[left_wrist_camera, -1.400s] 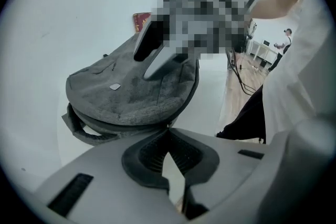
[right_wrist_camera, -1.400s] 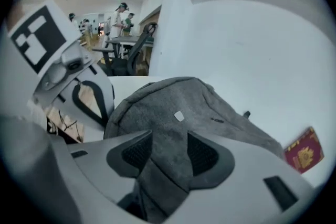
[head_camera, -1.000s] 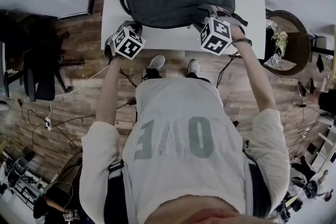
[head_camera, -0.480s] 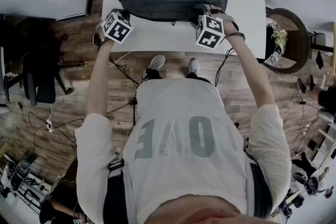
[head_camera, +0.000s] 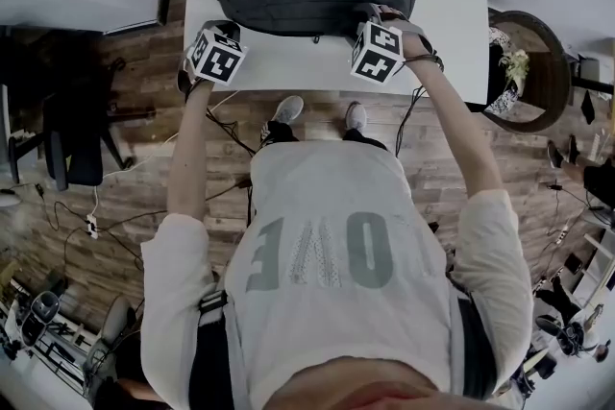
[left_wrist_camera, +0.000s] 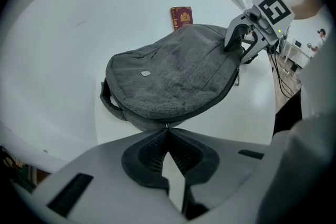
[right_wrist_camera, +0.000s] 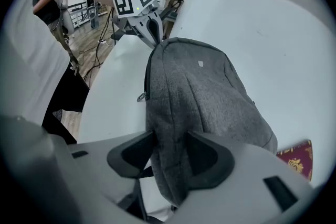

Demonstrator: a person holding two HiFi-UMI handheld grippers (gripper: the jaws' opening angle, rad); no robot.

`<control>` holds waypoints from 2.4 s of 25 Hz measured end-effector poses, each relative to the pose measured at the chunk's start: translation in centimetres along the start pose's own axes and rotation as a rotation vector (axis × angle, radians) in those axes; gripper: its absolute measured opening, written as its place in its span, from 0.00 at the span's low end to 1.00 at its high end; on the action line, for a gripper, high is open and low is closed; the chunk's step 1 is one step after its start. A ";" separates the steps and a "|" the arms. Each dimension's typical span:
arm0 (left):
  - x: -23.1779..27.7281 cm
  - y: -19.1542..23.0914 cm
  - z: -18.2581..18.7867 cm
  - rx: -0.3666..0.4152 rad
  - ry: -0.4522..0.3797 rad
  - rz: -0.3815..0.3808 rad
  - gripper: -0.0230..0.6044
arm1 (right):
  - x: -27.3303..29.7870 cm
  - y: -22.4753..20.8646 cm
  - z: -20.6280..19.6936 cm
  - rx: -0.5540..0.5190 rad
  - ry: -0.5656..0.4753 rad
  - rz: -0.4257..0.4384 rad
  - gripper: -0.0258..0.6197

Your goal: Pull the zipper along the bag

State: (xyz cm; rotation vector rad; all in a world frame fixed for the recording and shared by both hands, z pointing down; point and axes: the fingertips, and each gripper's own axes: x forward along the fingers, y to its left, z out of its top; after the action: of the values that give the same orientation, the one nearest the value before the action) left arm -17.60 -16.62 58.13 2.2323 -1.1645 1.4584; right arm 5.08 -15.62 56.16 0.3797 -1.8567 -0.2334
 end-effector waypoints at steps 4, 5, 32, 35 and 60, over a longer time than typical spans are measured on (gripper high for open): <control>-0.6 -1.3 0.2 0.026 0.005 0.003 0.08 | 0.3 -0.1 -0.2 0.006 0.025 -0.002 0.37; -0.7 -1.7 0.3 0.027 0.005 0.004 0.08 | 0.3 -0.1 -0.4 0.005 0.027 0.002 0.37; 2.6 -15.1 8.6 -0.040 -0.065 -0.044 0.08 | 1.4 0.0 0.3 0.000 -0.060 0.046 0.37; 2.2 -16.2 9.5 -0.060 -0.082 -0.063 0.08 | 0.2 0.1 -0.8 0.000 -0.068 0.050 0.37; -11.9 -5.6 17.4 -0.077 -0.538 0.013 0.08 | -10.6 -6.6 2.2 0.413 -0.426 -0.203 0.38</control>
State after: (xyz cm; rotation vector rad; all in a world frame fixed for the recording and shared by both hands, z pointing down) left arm -4.19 -17.06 40.88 2.6471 -1.3477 0.8089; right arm 6.88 -17.81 43.82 0.8597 -2.2899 -0.0661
